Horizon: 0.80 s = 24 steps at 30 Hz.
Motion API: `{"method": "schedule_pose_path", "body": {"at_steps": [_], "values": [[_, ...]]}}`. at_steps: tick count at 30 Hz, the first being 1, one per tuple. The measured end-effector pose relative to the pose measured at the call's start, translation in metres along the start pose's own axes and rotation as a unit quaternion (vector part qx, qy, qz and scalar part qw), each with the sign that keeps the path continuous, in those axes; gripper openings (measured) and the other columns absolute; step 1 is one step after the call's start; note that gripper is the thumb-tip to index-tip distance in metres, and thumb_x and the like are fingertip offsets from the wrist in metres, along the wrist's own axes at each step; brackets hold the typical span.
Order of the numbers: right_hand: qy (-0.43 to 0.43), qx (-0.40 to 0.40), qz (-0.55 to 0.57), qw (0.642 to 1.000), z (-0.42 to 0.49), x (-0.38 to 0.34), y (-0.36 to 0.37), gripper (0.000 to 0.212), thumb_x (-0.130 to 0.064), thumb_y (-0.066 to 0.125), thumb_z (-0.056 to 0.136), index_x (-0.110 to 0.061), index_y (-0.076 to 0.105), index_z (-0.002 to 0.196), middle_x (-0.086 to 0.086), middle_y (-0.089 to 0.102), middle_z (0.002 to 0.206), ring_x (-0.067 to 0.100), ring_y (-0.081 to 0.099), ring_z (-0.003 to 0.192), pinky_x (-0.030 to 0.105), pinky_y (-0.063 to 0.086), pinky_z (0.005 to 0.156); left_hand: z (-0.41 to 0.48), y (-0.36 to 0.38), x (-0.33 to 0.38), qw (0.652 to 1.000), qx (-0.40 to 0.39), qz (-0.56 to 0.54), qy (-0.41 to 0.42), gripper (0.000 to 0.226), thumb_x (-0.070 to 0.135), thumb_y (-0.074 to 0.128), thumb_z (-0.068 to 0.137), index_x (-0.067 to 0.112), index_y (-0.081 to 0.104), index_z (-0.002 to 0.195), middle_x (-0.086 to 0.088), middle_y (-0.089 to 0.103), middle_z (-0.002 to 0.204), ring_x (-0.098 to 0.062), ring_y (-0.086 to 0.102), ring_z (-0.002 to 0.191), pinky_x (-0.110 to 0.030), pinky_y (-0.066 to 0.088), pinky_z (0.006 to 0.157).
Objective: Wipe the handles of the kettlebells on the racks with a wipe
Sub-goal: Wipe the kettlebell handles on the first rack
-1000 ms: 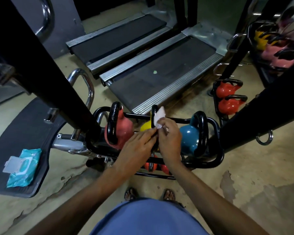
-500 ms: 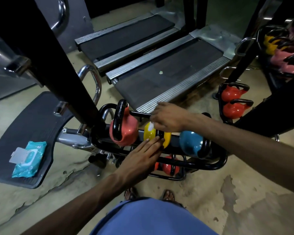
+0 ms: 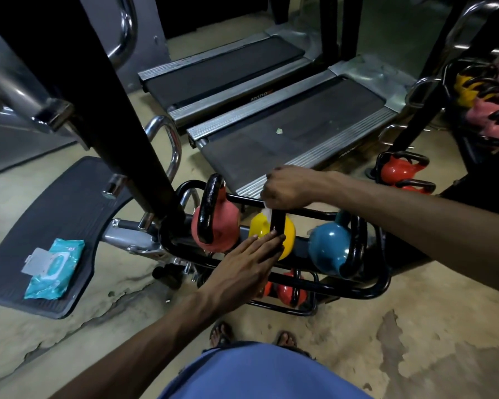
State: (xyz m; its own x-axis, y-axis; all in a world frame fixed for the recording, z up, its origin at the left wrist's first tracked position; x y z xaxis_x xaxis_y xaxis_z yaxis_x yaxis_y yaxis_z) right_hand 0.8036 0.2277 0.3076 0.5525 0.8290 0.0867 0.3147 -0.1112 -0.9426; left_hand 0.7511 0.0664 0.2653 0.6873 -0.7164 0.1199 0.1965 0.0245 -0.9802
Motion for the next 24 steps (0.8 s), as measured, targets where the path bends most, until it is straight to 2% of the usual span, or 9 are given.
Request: {"method": "schedule_pose_path", "body": {"at_steps": [2,4,6,9,12,14,16,19,24], "values": [[0.006,-0.019,0.017,1.000,-0.001,-0.002,0.004,0.043,-0.046,0.034,0.091,-0.018,0.066,0.085,0.011,0.069,0.088,0.033,0.065,0.084,0.041,0.055,0.070,0.002,-0.001,0.001,1.000,0.001,-0.010,0.000,0.054,0.023,0.053,0.099,0.016,0.042,0.151,-0.004,0.027,0.164,-0.021,0.017,0.153,-0.040,0.023,0.123],[-0.015,-0.069,0.016,0.997,-0.006,-0.022,0.017,0.025,-0.038,0.043,0.093,-0.023,0.062,0.087,0.006,0.067,0.090,0.029,0.062,0.081,0.039,0.053,0.067,0.007,-0.006,0.000,1.000,0.008,-0.019,0.005,0.050,0.020,0.055,0.096,0.016,0.049,0.146,-0.005,0.037,0.156,-0.023,0.032,0.146,-0.039,0.032,0.118],[0.009,-0.055,0.032,0.998,-0.007,-0.018,0.017,0.020,-0.034,0.048,0.090,-0.023,0.064,0.091,0.006,0.068,0.092,0.029,0.063,0.084,0.041,0.054,0.069,0.015,-0.008,-0.005,0.999,0.013,-0.035,-0.002,0.048,0.017,0.056,0.095,0.016,0.050,0.142,-0.005,0.040,0.153,-0.024,0.035,0.144,-0.038,0.036,0.114],[0.122,0.017,0.098,0.988,-0.001,0.032,0.014,0.020,-0.026,0.053,0.090,-0.017,0.071,0.094,0.012,0.073,0.097,0.035,0.066,0.091,0.040,0.054,0.075,0.028,-0.007,-0.019,0.998,0.012,-0.052,-0.039,0.058,0.018,0.059,0.095,0.018,0.041,0.149,-0.004,0.029,0.162,-0.021,0.025,0.150,-0.034,0.035,0.116],[0.201,-0.013,0.163,0.966,0.009,0.052,0.022,0.026,-0.020,0.053,0.096,-0.004,0.073,0.100,0.021,0.072,0.106,0.039,0.067,0.098,0.035,0.048,0.077,0.040,-0.009,-0.029,0.994,-0.001,-0.077,-0.075,0.067,0.032,0.065,0.094,0.024,0.034,0.153,0.000,0.019,0.166,-0.018,0.023,0.151,-0.033,0.039,0.112],[0.251,-0.053,0.171,0.951,0.020,0.050,0.027,0.030,-0.019,0.050,0.099,0.002,0.070,0.108,0.024,0.069,0.115,0.039,0.066,0.106,0.034,0.047,0.079,0.049,-0.013,-0.035,0.992,0.000,-0.099,-0.083,0.063,0.032,0.066,0.094,0.024,0.040,0.151,0.001,0.023,0.164,-0.019,0.034,0.146,-0.033,0.045,0.108],[0.281,-0.081,0.164,0.942,0.032,0.045,0.032,0.031,-0.016,0.054,0.095,-0.001,0.068,0.118,0.021,0.068,0.122,0.036,0.066,0.111,0.034,0.051,0.083,0.055,-0.016,-0.038,0.988,0.008,-0.135,-0.080,0.053,0.029,0.066,0.093,0.024,0.049,0.143,0.003,0.032,0.159,-0.018,0.047,0.136,-0.037,0.053,0.099],[0.290,-0.093,0.147,0.941,0.042,0.036,0.036,0.033,-0.012,0.058,0.091,-0.007,0.068,0.122,0.015,0.068,0.126,0.032,0.067,0.113,0.033,0.049,0.077,0.060,-0.013,-0.044,0.980,-0.007,-0.181,-0.087,0.048,0.030,0.066,0.092,0.024,0.055,0.138,0.006,0.040,0.152,-0.017,0.055,0.126,-0.039,0.057,0.090],[0.332,-0.037,0.165,0.928,0.027,0.049,0.018,0.029,-0.011,0.054,0.091,-0.005,0.069,0.115,0.016,0.070,0.119,0.033,0.067,0.108,0.032,0.047,0.073,0.064,-0.020,-0.046,0.979,-0.005,-0.178,-0.095,0.055,0.027,0.072,0.089,0.026,0.056,0.141,0.008,0.040,0.155,-0.015,0.055,0.128,-0.036,0.053,0.099]]}}
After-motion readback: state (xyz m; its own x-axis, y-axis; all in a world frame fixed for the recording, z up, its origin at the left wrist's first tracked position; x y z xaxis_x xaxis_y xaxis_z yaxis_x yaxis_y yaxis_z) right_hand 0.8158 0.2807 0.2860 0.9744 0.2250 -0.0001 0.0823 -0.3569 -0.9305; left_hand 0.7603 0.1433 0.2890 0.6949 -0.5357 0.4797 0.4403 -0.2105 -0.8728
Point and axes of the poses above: each hand's wrist, its own z-axis towards the middle knuckle, its own y-axis out of the palm, x = y × z, the point moved 8 cm from there along z, towards the middle knuckle
